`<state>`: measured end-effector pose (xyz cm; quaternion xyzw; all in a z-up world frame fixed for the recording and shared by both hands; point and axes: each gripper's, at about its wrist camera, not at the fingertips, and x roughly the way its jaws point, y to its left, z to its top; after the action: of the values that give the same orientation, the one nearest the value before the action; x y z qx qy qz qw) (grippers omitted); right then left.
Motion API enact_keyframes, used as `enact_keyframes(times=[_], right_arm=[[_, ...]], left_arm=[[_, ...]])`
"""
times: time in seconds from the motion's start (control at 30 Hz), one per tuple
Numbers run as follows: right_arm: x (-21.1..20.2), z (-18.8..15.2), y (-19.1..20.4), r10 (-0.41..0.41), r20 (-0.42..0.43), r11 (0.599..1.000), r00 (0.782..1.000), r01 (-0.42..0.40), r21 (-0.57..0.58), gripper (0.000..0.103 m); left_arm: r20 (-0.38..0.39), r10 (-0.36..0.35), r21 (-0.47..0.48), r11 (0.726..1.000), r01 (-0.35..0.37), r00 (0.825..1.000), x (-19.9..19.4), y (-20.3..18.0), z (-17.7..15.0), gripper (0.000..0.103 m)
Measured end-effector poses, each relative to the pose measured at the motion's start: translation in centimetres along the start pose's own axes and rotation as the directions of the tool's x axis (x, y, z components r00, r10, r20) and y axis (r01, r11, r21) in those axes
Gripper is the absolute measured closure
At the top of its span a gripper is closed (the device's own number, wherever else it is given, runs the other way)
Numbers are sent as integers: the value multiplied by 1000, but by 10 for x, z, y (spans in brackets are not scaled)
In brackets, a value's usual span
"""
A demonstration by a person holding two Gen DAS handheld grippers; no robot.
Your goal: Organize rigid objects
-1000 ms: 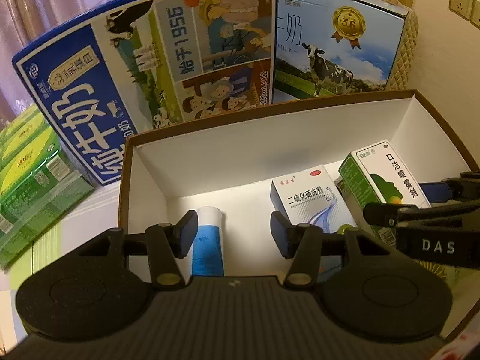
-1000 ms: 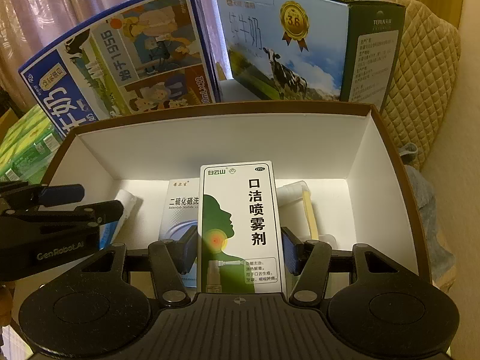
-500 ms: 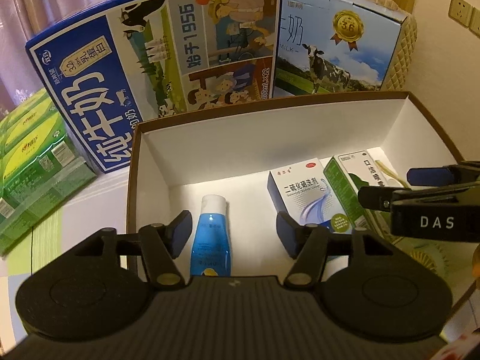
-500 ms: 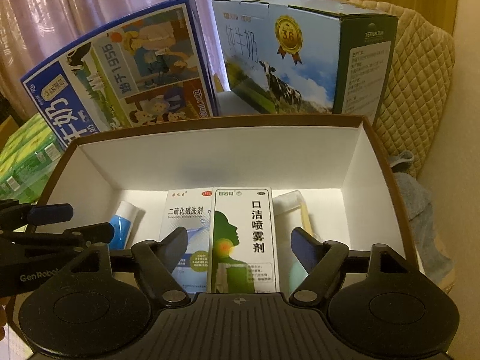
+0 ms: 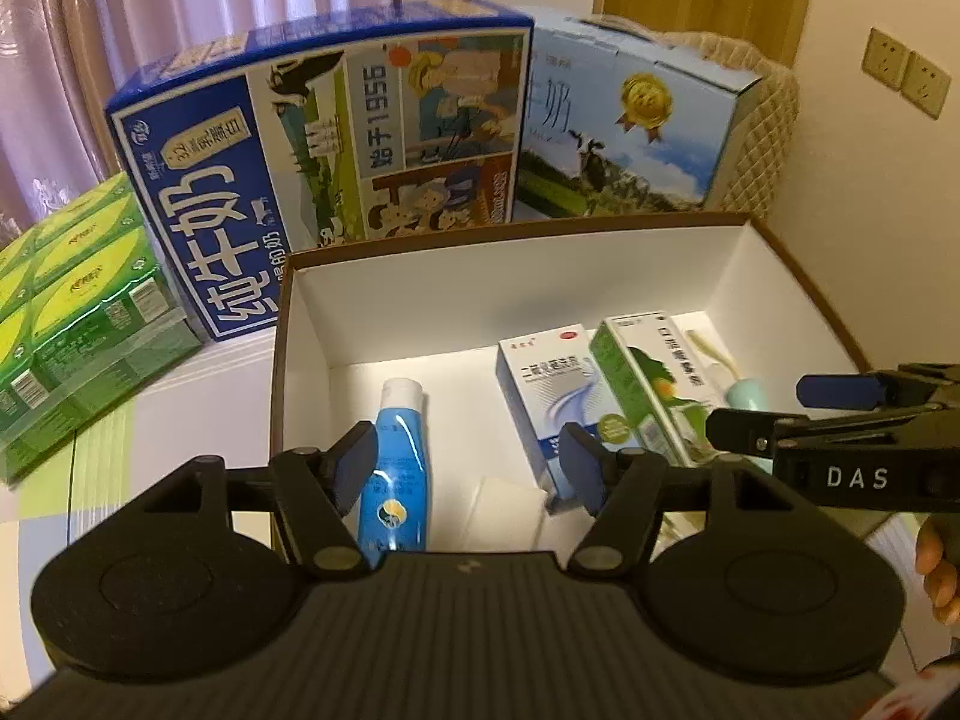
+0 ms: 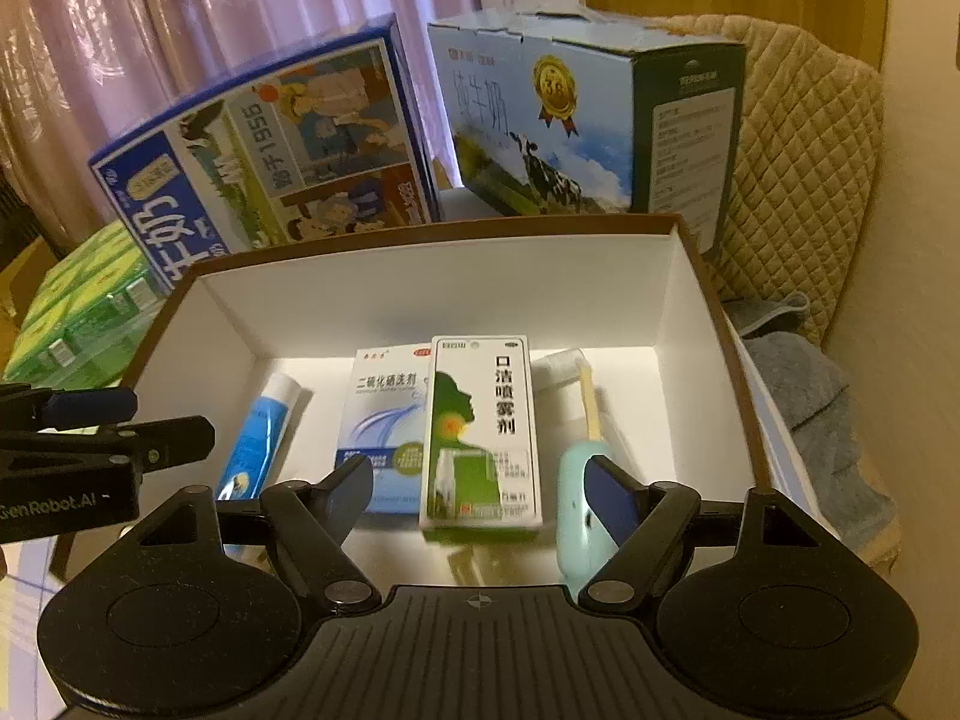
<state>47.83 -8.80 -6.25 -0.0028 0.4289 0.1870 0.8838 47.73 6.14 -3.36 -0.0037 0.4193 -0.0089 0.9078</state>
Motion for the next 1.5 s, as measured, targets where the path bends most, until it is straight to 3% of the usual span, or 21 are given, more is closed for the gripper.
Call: enact_keyframes(times=[0.27,0.53,1.17,1.5], right_arm=[[-49,-23,7,3,37,1000,999,-3,14,28],[-93,-54,17,-16,55,1000,998,15,26,28],[-170,-154,56,-29,49,999,998,27,42,28],[-205,-182,57,7,35,1000,999,-7,27,28]], left_arm=[[71,-33,-8,999,34,997,-51,-5,-20,31],[126,-20,-11,1000,21,992,-105,-4,-53,27],[78,-62,-22,998,64,995,-192,-7,-153,28],[80,-42,-48,998,46,996,-223,-22,-186,28]])
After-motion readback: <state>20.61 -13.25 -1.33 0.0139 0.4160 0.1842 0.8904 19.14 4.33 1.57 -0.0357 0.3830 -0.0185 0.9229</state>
